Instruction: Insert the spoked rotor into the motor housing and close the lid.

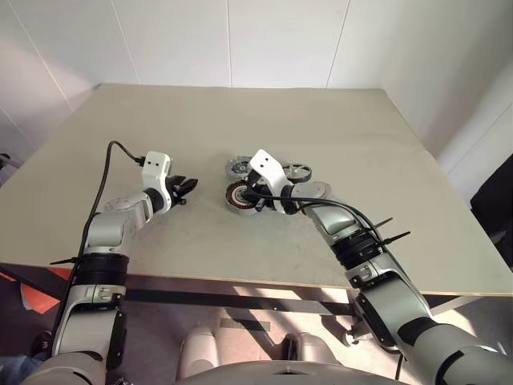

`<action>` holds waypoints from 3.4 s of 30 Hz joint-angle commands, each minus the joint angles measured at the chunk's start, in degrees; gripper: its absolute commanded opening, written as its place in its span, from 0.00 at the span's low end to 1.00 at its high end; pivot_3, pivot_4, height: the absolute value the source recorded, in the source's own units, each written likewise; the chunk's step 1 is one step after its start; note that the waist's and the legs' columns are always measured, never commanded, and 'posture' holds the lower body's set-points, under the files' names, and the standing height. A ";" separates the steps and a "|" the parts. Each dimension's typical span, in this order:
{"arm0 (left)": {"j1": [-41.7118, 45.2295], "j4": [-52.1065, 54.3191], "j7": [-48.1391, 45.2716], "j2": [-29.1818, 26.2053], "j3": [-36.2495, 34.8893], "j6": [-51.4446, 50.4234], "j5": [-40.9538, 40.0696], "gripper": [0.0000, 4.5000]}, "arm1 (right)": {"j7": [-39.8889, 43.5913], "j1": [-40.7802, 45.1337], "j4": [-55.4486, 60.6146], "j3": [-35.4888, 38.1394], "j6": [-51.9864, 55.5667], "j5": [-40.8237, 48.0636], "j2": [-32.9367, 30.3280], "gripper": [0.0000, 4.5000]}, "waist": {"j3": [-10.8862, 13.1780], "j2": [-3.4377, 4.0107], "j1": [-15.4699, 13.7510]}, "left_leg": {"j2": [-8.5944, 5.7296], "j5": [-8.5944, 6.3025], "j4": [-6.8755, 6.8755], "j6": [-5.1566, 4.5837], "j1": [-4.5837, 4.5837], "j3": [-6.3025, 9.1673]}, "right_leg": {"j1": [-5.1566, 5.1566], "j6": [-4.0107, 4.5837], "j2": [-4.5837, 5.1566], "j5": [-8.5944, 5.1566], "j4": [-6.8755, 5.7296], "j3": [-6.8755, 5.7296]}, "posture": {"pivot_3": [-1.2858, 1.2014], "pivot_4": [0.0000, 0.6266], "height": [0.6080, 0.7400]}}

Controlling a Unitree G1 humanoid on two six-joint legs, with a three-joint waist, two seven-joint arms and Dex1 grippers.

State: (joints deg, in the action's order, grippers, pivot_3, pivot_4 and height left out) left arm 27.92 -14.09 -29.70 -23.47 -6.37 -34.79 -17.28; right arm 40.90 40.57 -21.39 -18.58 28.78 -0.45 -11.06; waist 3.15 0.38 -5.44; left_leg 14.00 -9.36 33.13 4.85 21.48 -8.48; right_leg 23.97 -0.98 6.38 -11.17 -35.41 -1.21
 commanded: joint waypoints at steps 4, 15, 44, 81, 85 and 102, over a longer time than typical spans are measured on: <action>0.12 1.39 -0.09 -0.68 -0.18 1.28 0.69 0.46 | 0.10 1.02 2.88 0.78 -0.03 0.61 0.60 0.14 | 0.00 0.00 0.00 | 0.00 0.00 0.00 0.00 0.00 0.00 | 0.00 0.00 0.00 0.00 0.00 0.00 | 0.52 0.00 1.00; -0.20 1.63 -0.12 -0.61 0.14 1.28 1.33 0.46 | -0.52 1.80 -0.27 0.76 -1.54 -0.19 1.41 0.14 | 0.00 0.00 0.01 | 0.00 0.00 0.00 0.00 0.00 0.00 | 0.00 0.00 0.00 0.00 0.00 0.00 | 0.52 0.00 1.00; 0.55 0.02 -0.60 -0.48 1.02 2.38 2.68 0.46 | -0.10 1.90 3.07 2.67 -0.86 1.63 0.90 0.89 | 0.00 0.00 0.01 | 0.00 0.00 0.00 0.00 0.00 0.01 | 0.00 0.00 0.00 0.00 0.00 0.00 | 0.52 0.00 1.00; 0.18 0.42 -0.46 -0.31 1.03 1.98 2.59 0.46 | -0.42 3.20 3.15 5.25 -1.69 2.04 0.59 0.01 | -0.01 -0.01 0.02 | 0.01 0.00 -0.04 0.00 -0.21 0.01 | -0.15 0.01 -0.02 0.00 -0.02 0.03 | 0.52 0.00 1.00; -0.17 0.84 -0.41 -0.09 1.09 1.86 2.49 0.46 | -3.27 4.50 1.11 8.39 -0.86 1.09 -2.67 0.01 | 0.00 -0.01 -0.16 | -0.01 0.00 -0.03 0.00 -0.18 0.00 | -0.17 0.01 0.00 0.00 -0.01 0.03 | 0.52 0.00 1.00; 0.53 -1.91 -1.08 3.23 3.09 3.41 3.13 0.46 | -12.01 2.53 7.91 32.85 29.65 14.54 -14.30 0.51 | 0.00 0.00 0.21 | -0.02 0.00 -0.05 -0.01 -0.30 -0.04 | -0.15 0.01 -0.06 0.00 0.00 0.15 | 0.52 0.00 1.00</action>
State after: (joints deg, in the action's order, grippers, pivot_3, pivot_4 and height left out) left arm 26.90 -16.43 -30.37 -19.96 -3.25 -32.68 -14.30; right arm 30.42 40.78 -15.90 10.61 53.50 10.08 -26.43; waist 3.15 0.38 -5.22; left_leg 13.99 -9.36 33.08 4.83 21.13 -8.53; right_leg 23.81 -0.97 6.32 -11.17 -35.45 -1.03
